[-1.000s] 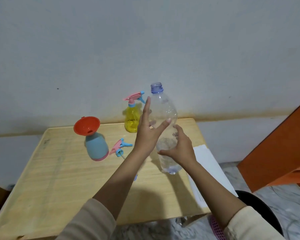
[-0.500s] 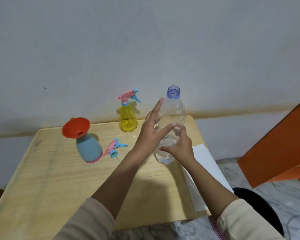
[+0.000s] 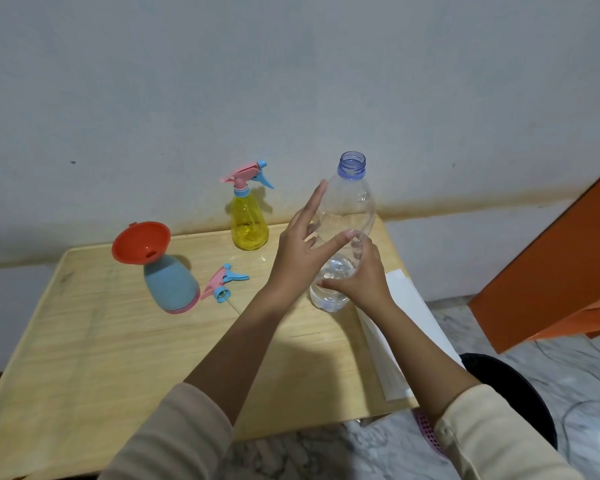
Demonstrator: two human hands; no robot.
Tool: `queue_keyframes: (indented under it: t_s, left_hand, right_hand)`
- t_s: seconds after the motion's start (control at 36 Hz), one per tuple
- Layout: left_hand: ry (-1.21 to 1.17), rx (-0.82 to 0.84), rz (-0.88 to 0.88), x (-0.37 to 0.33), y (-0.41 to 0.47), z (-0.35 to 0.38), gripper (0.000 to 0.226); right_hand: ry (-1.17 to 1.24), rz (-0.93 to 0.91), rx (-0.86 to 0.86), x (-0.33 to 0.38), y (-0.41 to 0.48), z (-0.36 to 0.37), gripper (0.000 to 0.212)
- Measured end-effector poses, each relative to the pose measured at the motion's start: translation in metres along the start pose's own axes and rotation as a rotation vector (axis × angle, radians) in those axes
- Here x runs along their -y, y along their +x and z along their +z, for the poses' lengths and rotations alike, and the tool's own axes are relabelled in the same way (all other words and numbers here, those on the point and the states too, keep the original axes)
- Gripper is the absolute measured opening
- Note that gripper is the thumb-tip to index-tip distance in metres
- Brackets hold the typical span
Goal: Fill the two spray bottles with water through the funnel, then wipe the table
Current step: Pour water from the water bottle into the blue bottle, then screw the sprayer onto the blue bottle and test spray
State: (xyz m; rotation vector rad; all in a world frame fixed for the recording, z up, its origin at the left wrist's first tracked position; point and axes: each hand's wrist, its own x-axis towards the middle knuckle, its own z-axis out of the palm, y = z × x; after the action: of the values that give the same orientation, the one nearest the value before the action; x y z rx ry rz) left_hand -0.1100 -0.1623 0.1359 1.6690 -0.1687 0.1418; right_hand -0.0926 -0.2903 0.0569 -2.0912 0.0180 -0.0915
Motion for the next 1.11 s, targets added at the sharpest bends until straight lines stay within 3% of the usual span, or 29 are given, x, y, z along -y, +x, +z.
queue_keyframes:
  t_s: [0.33,0.44,0.58,0.67,0.81,0.92,1.0,1.11]
  left_hand:
    - [-0.029,0.043,0.057,0.011,-0.008,-0.004,0.073]
    - [-0.033,0.028,0.056,0.027,-0.018,-0.017,0.063]
    - [0.076,-0.022,0.013,0.066,-0.039,-0.061,0.05]
    - [0.192,-0.091,-0.045,0.091,-0.057,-0.099,0.045]
    - [0.344,-0.331,-0.092,0.133,-0.085,-0.173,0.053]
    - [0.332,-0.467,-0.253,0.147,-0.078,-0.225,0.068]
    - [0.309,-0.425,-0.203,0.156,-0.063,-0.255,0.083]
    - [0.327,-0.221,-0.213,0.164,-0.039,-0.274,0.086]
  right_hand:
    - [0.073,0.043,-0.076,-0.002,-0.021,0.007,0.1]
    - [0.096,0.106,-0.198,-0.005,-0.039,0.017,0.112]
    - [0.064,0.128,-0.43,0.004,-0.078,0.044,0.08]
    - [0.078,0.165,-0.48,0.011,-0.104,0.08,0.063]
    - [0.112,0.166,-0.301,0.037,-0.108,0.146,0.04]
    - [0.153,0.017,-0.175,0.085,-0.082,0.19,0.048]
    - [0.18,-0.09,-0.104,0.127,-0.058,0.213,0.066]
    - [0.106,-0.119,0.01,0.165,-0.028,0.235,0.097]
